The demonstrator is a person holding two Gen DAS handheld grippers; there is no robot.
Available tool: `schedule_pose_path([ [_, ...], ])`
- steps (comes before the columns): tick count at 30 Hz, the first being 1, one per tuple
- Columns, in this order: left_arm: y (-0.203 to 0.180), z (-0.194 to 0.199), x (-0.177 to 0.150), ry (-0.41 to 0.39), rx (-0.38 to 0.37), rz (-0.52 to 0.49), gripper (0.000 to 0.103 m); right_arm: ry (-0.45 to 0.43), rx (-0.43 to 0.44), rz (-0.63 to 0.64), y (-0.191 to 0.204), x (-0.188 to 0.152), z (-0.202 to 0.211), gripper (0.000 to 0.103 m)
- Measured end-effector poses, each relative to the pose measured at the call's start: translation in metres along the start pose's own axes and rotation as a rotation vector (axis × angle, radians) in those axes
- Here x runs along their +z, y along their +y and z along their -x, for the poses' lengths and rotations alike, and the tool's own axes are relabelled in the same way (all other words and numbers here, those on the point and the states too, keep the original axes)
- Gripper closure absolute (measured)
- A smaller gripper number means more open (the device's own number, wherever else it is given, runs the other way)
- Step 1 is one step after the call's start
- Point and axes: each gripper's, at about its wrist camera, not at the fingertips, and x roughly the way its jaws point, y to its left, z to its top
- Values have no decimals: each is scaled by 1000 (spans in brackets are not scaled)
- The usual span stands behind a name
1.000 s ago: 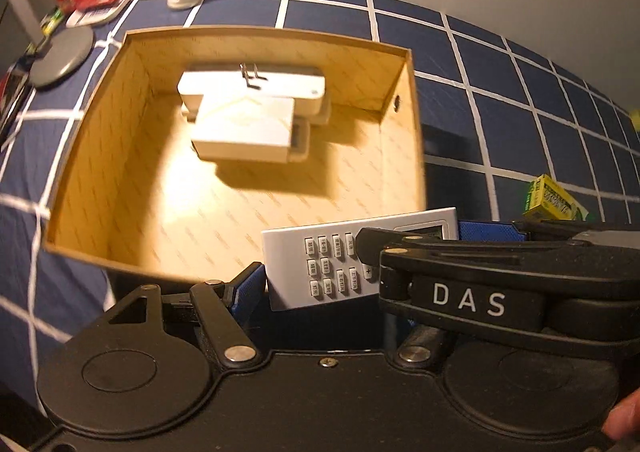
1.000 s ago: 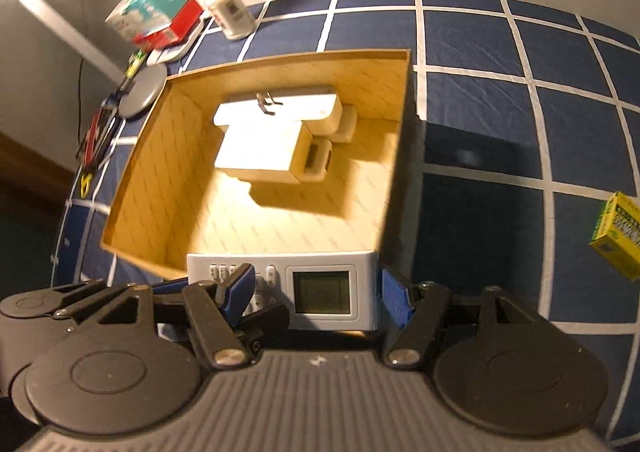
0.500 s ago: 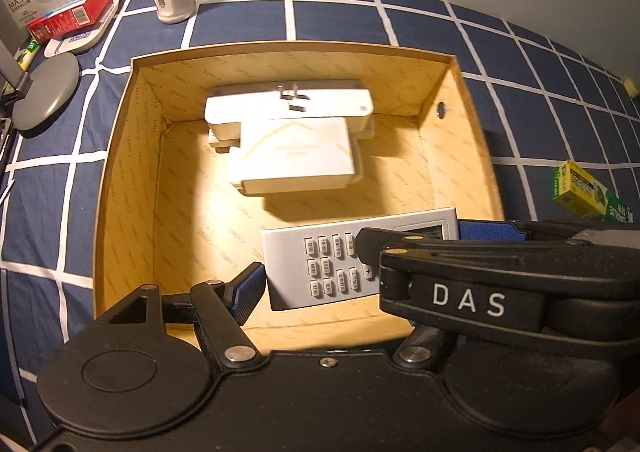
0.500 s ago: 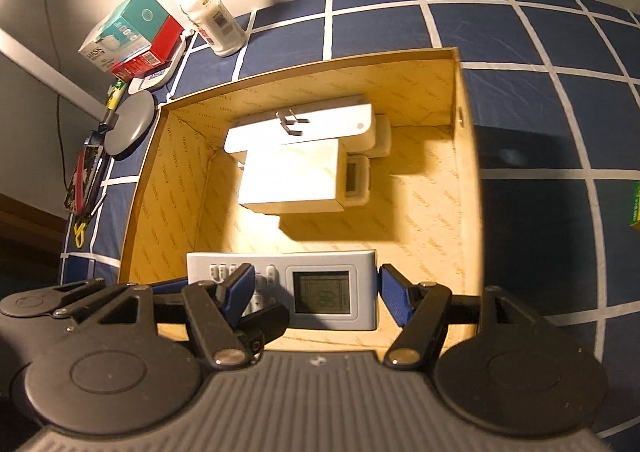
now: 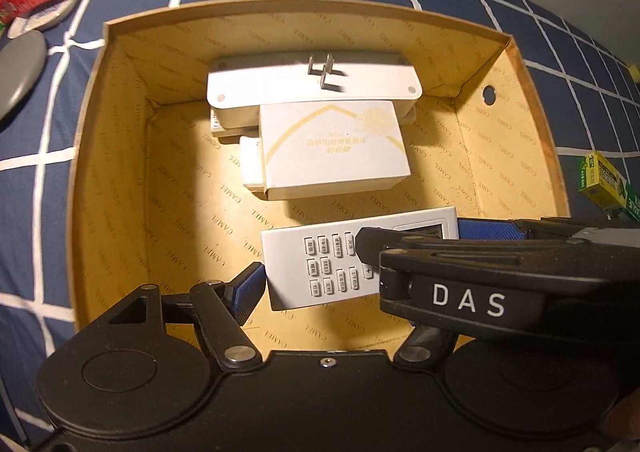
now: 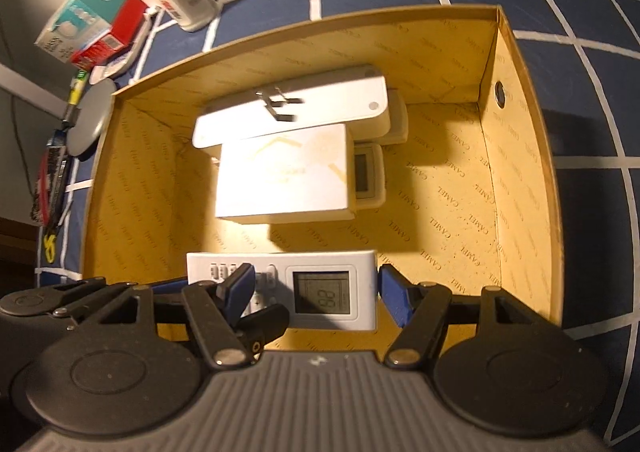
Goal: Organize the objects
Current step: 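Lower the remote into the box in front of the white box and open both grippers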
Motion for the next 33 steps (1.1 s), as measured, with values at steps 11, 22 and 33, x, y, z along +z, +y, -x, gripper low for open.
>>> schedule_pose_path([
  [11,12,-41,19,63,-45,12,35,53,-44,-32,-9,18,-38,36],
  [22,28,-55,26,84,-51,44,35,85,-45,-39,-8,26,-58,36],
  [33,34,-54,27,98,-47,78,31,105,-31,-55,-14,30,-58,35],
])
